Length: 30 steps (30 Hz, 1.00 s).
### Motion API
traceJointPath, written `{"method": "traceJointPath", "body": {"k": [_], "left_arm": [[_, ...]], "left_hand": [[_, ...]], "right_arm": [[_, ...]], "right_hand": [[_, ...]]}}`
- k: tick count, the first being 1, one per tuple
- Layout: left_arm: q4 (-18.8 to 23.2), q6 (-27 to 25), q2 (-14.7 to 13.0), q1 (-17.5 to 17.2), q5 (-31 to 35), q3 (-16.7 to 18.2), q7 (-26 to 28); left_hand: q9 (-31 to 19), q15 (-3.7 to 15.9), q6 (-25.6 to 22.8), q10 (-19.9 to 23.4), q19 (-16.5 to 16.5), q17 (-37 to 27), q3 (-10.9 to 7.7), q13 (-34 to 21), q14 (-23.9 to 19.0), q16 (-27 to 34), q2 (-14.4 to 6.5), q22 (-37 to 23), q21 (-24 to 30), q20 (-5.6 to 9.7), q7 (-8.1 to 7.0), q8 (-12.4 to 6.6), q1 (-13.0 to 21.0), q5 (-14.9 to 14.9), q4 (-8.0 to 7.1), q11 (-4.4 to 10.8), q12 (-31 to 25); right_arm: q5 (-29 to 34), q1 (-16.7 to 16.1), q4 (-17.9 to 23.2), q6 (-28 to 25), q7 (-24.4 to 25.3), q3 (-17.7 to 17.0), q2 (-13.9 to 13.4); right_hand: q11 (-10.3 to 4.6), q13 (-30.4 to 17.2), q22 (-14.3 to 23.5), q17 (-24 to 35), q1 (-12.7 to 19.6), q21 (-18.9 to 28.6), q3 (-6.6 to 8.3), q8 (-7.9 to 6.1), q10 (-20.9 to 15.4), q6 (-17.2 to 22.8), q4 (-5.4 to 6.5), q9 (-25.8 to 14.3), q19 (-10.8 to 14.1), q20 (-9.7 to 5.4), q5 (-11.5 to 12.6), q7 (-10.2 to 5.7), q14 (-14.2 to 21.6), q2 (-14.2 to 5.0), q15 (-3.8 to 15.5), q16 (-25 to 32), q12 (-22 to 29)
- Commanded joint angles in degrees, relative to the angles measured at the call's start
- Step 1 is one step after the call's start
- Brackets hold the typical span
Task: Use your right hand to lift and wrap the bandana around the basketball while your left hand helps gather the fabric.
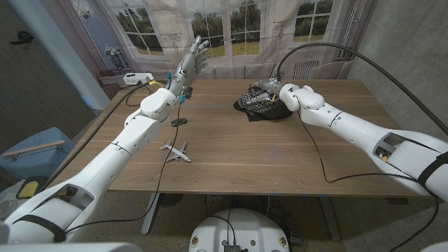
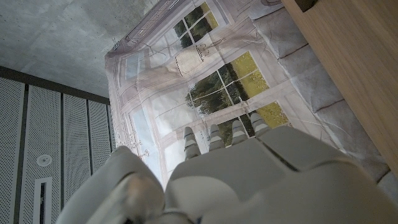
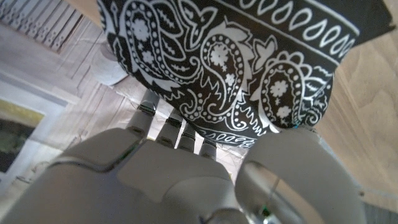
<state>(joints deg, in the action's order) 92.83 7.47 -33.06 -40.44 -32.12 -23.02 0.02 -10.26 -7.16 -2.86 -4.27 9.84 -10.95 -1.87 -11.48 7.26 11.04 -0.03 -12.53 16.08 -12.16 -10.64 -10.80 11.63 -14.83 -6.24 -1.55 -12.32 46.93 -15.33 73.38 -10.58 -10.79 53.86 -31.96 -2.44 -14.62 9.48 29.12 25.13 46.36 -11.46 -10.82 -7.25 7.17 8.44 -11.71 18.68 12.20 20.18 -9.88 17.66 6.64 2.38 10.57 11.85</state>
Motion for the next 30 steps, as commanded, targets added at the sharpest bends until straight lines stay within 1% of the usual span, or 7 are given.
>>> {"method": "traceJointPath", "body": {"k": [1, 3, 5, 10, 13, 18, 30], "left_arm": [[-0.36, 0.06, -0.1, 0.06, -0.24, 0.21, -0.08], [-0.4, 0.0, -0.15, 0.11, -0.13, 0.17, -0.06], [-0.51, 0.04, -0.07, 0.14, -0.2, 0.19, -0.06], [-0.99, 0.12, 0.0, 0.31, -0.24, 0.13, -0.26], [-1.42, 0.24, 0.14, 0.33, -0.29, 0.13, -0.25], [-1.63, 0.25, 0.02, 0.19, -0.46, 0.23, -0.37], [-1.11, 0.14, -1.0, -0.98, -1.24, 0.96, -0.68]], "left_hand": [[-0.08, 0.05, 0.27, -0.57, 2.34, 0.07, 0.4, -0.14, 0.46, 0.03, -0.57, -0.07, -0.15, -0.04, -0.36, 0.0, 0.31, -0.35, 0.05, 0.1, -0.11], [-0.08, 0.05, 0.22, -0.57, 2.35, 0.07, 0.42, -0.14, 0.46, 0.03, -0.59, -0.07, -0.16, -0.04, -0.3, -0.02, 0.33, -0.36, 0.06, 0.09, -0.12], [-0.08, -0.02, 0.29, -0.6, 2.36, 0.07, 0.43, -0.13, 0.44, 0.04, -0.6, -0.06, -0.17, -0.04, -0.33, 0.0, 0.35, -0.37, 0.08, 0.07, -0.11], [-0.08, 0.01, 0.4, -0.67, 2.38, 0.07, 0.45, -0.13, 0.46, 0.04, -0.63, -0.06, -0.19, -0.04, -0.37, 0.03, 0.39, -0.39, 0.12, 0.05, -0.1], [-0.08, 0.01, 0.42, -0.66, 2.38, 0.07, 0.47, -0.13, 0.48, 0.04, -0.65, -0.06, -0.2, -0.04, -0.44, 0.03, 0.41, -0.4, 0.13, 0.1, -0.11], [-0.08, -0.03, 0.47, -0.67, 2.39, 0.08, 0.5, -0.13, 0.57, 0.02, -0.69, -0.06, -0.22, -0.04, -0.42, 0.03, 0.46, -0.41, 0.18, 0.08, -0.12], [-0.07, -0.02, 0.61, -0.72, 2.44, 0.08, 0.58, -0.13, 0.75, -0.02, -0.74, -0.06, -0.27, -0.04, -0.52, 0.05, 0.55, -0.45, 0.26, 0.06, -0.13]], "right_arm": [[-24.58, -1.47, -2.96, 5.91, -0.93, -7.4, 0.47], [-27.79, -1.41, -4.01, 7.41, -1.56, -8.19, 0.59], [-30.57, -1.21, -4.95, 8.34, -2.48, -8.71, 0.77], [-38.57, -0.74, -9.27, 12.93, -4.9, -10.39, 1.9], [-44.26, -1.25, -12.33, 16.69, -5.22, -12.4, 3.08], [-51.49, -1.96, -15.53, 21.27, -5.87, -14.89, 4.43], [-64.72, -3.0, -19.64, 25.93, -8.9, -19.5, 7.45]], "right_hand": [[0.18, 0.12, 0.08, -0.54, -1.49, -2.97, -1.1, -0.05, 1.12, -1.28, 0.32, 0.06, -3.28, 0.09, 0.89, 0.44, -2.85, -1.36, -1.22, 0.14, -0.43], [0.15, 0.26, 0.08, -1.05, -1.25, -4.68, -1.43, -0.03, 2.09, -2.04, -0.03, 0.1, -5.19, 0.1, 1.22, 0.59, -3.92, -1.67, -1.53, 0.25, -0.63], [0.44, 0.42, 0.09, -1.7, 0.11, -6.66, -1.61, -0.05, 3.27, -2.83, -0.88, 0.16, -7.41, 0.1, 1.67, 0.71, -5.68, -1.77, -1.98, 0.17, -0.83], [0.86, 0.63, 0.17, -2.62, 2.14, -9.15, -2.0, -0.02, 5.27, -4.27, -1.96, 0.21, -9.78, 0.14, 2.3, 1.08, -8.57, -1.67, -3.01, -0.01, -1.05], [1.07, 0.69, 0.2, -2.84, 2.42, -9.98, -2.01, -0.14, 5.35, -4.36, -1.97, 0.21, -10.65, 0.15, 2.5, 1.3, -9.46, -2.15, -3.72, 0.01, -0.89], [1.58, 0.81, 0.28, -3.09, 1.79, -11.64, -1.94, -0.58, 5.17, -3.65, -1.26, 0.21, -12.52, 0.12, 2.8, 1.66, -10.86, -4.0, -4.48, 0.28, -0.52], [1.78, 1.0, 0.33, -3.55, 1.68, -12.92, -1.94, -1.0, 5.0, -2.49, -1.02, 0.25, -13.65, 0.14, 2.89, 1.61, -12.18, -5.13, -4.68, 0.29, -0.34]]}}
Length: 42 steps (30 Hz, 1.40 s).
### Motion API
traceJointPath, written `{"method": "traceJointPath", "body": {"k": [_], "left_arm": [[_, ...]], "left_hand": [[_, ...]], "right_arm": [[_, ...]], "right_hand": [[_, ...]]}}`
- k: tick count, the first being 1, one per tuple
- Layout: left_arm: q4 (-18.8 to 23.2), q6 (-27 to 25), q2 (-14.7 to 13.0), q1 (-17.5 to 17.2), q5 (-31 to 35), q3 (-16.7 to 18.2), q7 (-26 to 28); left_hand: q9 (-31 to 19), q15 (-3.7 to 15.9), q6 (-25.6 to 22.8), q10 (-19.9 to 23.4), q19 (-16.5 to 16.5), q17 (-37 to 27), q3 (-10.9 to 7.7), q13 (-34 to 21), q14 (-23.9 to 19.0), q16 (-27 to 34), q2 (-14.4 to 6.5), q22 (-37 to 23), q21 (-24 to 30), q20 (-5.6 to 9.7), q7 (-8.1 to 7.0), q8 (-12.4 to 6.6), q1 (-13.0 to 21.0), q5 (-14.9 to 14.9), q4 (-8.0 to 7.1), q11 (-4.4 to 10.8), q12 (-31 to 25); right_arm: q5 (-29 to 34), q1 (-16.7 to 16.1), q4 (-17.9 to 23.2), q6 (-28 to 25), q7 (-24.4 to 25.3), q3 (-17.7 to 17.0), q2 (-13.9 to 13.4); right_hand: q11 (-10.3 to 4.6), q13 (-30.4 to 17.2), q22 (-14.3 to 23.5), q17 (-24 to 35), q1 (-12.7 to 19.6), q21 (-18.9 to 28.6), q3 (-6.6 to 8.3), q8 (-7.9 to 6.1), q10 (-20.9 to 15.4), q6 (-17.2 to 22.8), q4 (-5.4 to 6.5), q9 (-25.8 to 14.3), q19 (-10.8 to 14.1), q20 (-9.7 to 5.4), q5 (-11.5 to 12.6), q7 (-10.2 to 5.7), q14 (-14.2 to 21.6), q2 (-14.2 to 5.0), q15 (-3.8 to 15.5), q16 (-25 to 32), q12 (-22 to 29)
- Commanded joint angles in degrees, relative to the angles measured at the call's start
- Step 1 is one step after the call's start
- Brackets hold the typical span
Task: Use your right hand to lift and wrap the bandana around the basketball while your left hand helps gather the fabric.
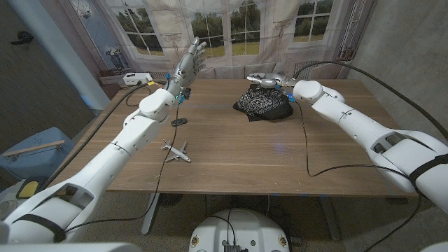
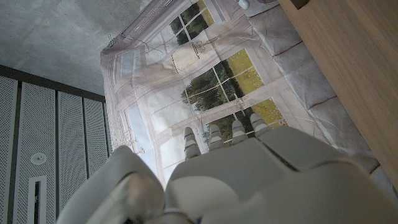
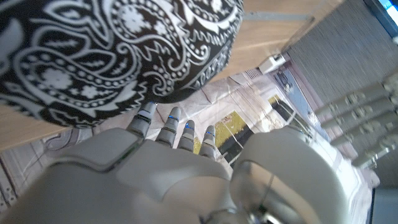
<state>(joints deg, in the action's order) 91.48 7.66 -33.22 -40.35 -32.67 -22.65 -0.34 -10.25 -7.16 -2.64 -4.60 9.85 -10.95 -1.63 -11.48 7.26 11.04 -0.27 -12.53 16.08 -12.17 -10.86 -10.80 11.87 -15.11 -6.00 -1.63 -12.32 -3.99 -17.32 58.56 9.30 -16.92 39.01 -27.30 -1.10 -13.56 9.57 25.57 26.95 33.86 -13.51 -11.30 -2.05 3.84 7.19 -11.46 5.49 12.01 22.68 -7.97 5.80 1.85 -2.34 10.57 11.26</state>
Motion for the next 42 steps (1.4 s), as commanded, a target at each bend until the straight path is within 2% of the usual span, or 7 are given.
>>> {"method": "traceJointPath", "body": {"k": [1, 5, 19, 23, 25, 32, 42], "left_arm": [[0.33, -0.1, -0.99, -1.2, -0.75, 0.66, -0.32], [0.77, -0.35, -1.58, -1.88, -1.21, 1.04, -0.45], [3.2, -1.72, -4.57, -6.01, -3.45, 3.15, -0.22], [3.02, -1.91, -5.23, -6.83, -4.31, 3.5, -0.97], [2.74, -1.84, -5.52, -7.17, -4.92, 3.7, -1.68], [1.16, -0.26, -6.31, -8.58, -6.77, 4.69, -4.29], [0.7, 1.45, -7.69, -11.99, -9.0, 6.36, -6.16]], "left_hand": [[-0.08, 0.02, 0.4, -0.44, 2.45, 0.08, 0.35, -0.13, 0.76, -0.02, -0.51, -0.06, -0.28, -0.04, -0.27, 0.05, 0.32, -0.17, 0.03, 0.07, -0.11], [-0.08, -0.08, 0.45, -0.52, 2.49, 0.08, 0.38, -0.13, 0.97, -0.09, -0.52, -0.06, -0.31, -0.05, -0.3, 0.05, 0.33, -0.18, 0.05, 0.07, -0.09], [-0.07, -0.34, 1.06, -1.14, 2.76, 0.08, 0.54, -0.13, 1.69, -0.29, -0.59, -0.06, -0.47, -0.05, -0.51, 0.21, 0.4, -0.22, 0.14, 0.17, 0.1], [-0.05, 1.72, 1.17, -1.26, 2.93, 0.15, 0.66, -0.11, 3.25, -0.71, -0.69, -0.05, -0.59, -0.05, -0.55, 0.17, 0.5, -0.28, 0.23, 0.5, 0.09], [-0.05, 2.39, 1.2, -1.49, 3.04, 0.2, 0.7, -0.09, 3.77, -0.81, -0.75, -0.04, -0.65, -0.04, -0.57, 0.15, 0.55, -0.3, 0.27, 0.49, 0.16], [-0.04, 2.33, 1.56, -1.83, 3.31, 0.24, 0.74, -0.07, 4.07, -0.8, -0.82, -0.03, -0.79, -0.02, -0.72, 0.26, 0.62, -0.33, 0.31, 0.56, 0.27], [-0.03, 1.84, 1.93, -2.03, 3.78, 0.29, 0.81, -0.05, 4.1, -0.65, -0.91, -0.02, -1.01, -0.01, -0.7, 0.33, 0.69, -0.37, 0.36, 0.54, 0.3]], "right_arm": [[-14.87, -1.1, -5.26, 6.55, -3.22, -5.04, 3.09], [-18.59, -1.75, -5.86, 7.68, -4.18, -6.63, 3.95], [-29.76, -5.51, -2.86, 7.13, -4.99, -11.97, 5.59], [-32.3, -6.65, -1.9, 6.78, -4.23, -13.46, 6.03], [-33.14, -7.35, -0.83, 6.32, -3.05, -14.07, 6.07], [-35.42, -9.83, 4.27, 4.32, 2.04, -16.14, 5.6], [-40.58, -14.68, 8.83, 7.35, 10.96, -20.97, 9.03]], "right_hand": [[0.23, 0.0, 0.26, -0.13, -0.08, -0.66, 0.12, -0.58, -0.08, 1.04, 0.22, 0.01, -0.64, 0.3, 0.4, -0.36, -0.69, -0.52, 0.2, 0.24, 0.22], [0.11, 0.16, 0.27, -0.5, 0.16, -1.26, 0.16, -0.74, 0.03, 1.68, 0.14, 0.06, -1.07, 0.24, 0.38, -1.01, -1.58, -0.95, 0.83, 0.13, 0.19], [0.24, 0.62, 0.31, -1.72, 0.77, -2.34, 0.2, -1.1, -1.53, 3.47, -0.13, 0.18, -0.98, 0.08, 0.21, -0.96, -1.43, -1.75, 2.11, 0.6, 0.72], [0.45, 0.75, 0.33, -2.08, 0.84, -2.5, 0.15, -1.23, -2.21, 4.1, -0.16, 0.21, -0.57, 0.02, 0.12, -0.98, -0.99, -1.91, 2.34, 0.82, 0.92], [0.45, 0.83, 0.34, -2.32, 0.84, -2.61, 0.11, -1.27, -2.53, 4.43, -0.16, 0.23, -0.33, 0.03, 0.06, -0.97, -0.38, -2.01, 2.55, 1.08, 0.99], [1.39, 1.08, 0.39, -3.16, 0.85, -2.93, -0.06, -1.24, -4.26, 5.17, -0.17, 0.28, 0.69, -0.07, -0.18, -0.6, 0.98, -2.32, 2.49, 1.54, 1.44], [1.71, 1.31, 0.43, -4.16, 0.82, -3.43, -0.23, -1.35, -6.1, 6.46, -0.15, 0.33, 1.68, 0.08, -0.48, 0.56, 2.02, -2.8, 2.93, 1.79, 1.81]]}}
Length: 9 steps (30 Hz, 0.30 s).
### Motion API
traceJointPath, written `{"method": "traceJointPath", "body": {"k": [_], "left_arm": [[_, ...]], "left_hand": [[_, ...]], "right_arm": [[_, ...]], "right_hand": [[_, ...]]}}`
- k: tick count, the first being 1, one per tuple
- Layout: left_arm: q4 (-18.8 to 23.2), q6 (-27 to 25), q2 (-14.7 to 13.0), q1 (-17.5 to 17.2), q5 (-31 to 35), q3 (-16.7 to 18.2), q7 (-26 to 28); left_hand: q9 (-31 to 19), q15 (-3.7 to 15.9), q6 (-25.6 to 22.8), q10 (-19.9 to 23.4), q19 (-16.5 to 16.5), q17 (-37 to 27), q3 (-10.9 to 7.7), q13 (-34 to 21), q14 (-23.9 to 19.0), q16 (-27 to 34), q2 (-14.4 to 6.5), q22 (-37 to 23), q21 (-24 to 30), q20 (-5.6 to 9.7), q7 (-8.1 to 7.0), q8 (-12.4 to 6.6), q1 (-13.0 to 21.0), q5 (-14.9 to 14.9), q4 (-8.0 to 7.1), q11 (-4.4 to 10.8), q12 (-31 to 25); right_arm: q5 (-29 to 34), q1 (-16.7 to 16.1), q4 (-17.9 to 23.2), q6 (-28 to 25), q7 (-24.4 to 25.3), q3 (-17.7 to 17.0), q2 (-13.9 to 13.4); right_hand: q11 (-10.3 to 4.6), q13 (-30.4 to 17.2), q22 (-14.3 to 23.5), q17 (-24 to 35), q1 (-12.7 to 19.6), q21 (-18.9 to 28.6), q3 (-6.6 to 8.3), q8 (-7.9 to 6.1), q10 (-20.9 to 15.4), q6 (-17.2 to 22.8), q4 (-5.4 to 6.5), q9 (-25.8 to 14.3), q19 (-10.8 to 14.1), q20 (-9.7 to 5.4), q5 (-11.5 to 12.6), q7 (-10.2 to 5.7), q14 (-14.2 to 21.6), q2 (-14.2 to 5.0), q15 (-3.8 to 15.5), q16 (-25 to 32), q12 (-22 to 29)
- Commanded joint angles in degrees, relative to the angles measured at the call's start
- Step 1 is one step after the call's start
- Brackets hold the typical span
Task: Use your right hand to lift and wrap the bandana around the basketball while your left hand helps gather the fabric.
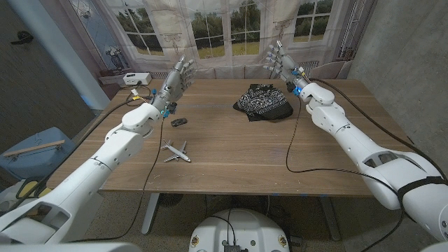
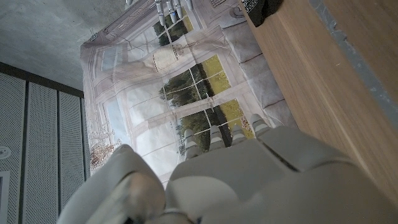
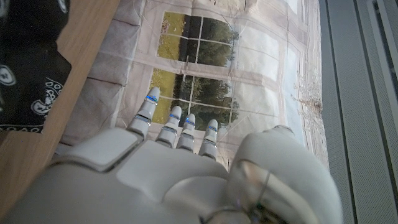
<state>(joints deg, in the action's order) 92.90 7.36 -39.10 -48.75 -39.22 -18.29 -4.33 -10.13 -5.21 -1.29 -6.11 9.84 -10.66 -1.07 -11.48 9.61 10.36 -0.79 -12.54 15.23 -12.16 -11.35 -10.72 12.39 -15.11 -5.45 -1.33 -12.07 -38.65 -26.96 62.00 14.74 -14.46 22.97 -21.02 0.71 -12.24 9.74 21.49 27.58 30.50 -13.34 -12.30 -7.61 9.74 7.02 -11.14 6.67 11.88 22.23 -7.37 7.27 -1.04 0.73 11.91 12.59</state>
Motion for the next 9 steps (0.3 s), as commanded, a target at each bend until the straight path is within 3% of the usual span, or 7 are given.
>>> {"method": "traceJointPath", "body": {"k": [1, 4, 9], "left_arm": [[-0.74, 2.06, -1.83, -3.94, -2.74, 2.23, -2.34], [-0.23, 2.42, -2.28, -4.99, -3.29, 2.85, -2.46], [2.34, 3.24, -3.58, -7.36, -3.06, 4.13, -1.43]], "left_hand": [[-0.15, -0.17, 0.65, -0.56, 3.83, 0.0, 0.27, -0.05, 1.77, 0.04, -0.4, -0.02, -0.19, -0.01, -0.21, 0.27, 0.17, -0.38, -0.19, 0.31, 0.05], [-0.15, -0.21, 0.72, -0.64, 3.92, 0.01, 0.3, -0.04, 1.83, 0.06, -0.43, -0.02, -0.23, -0.01, -0.2, 0.26, 0.18, -0.39, -0.18, 0.3, 0.06], [-0.14, -0.3, 0.82, -0.72, 4.11, 0.03, 0.34, -0.03, 1.94, 0.08, -0.48, -0.02, -0.32, -0.01, -0.21, 0.25, 0.2, -0.41, -0.17, 0.24, 0.06]], "right_arm": [[-6.31, -5.56, 5.91, 2.16, 9.09, -5.23, 2.98], [-7.47, -7.05, 7.61, 2.96, 10.27, -5.94, 3.62], [-6.7, -8.35, 11.37, 3.07, 11.95, -5.85, 2.44]], "right_hand": [[0.0, -0.01, 0.26, -0.13, 0.08, -0.1, -0.44, -0.34, -0.72, 0.61, 0.09, 0.01, 0.59, 0.2, -0.06, 0.07, 0.63, 0.04, -0.13, 0.49, 0.52], [0.07, 0.01, 0.27, -0.2, -0.11, -0.16, -0.49, -0.29, -0.86, 0.62, 0.19, 0.01, 0.67, 0.21, -0.11, 0.07, 0.63, -0.06, -0.13, 0.49, 0.54], [0.33, 0.04, 0.29, -0.38, -0.32, -0.34, -0.6, -0.2, -1.22, 0.63, 0.3, 0.02, 0.7, 0.26, -0.2, 0.02, 0.66, -0.16, 0.04, 0.49, 0.6]]}}
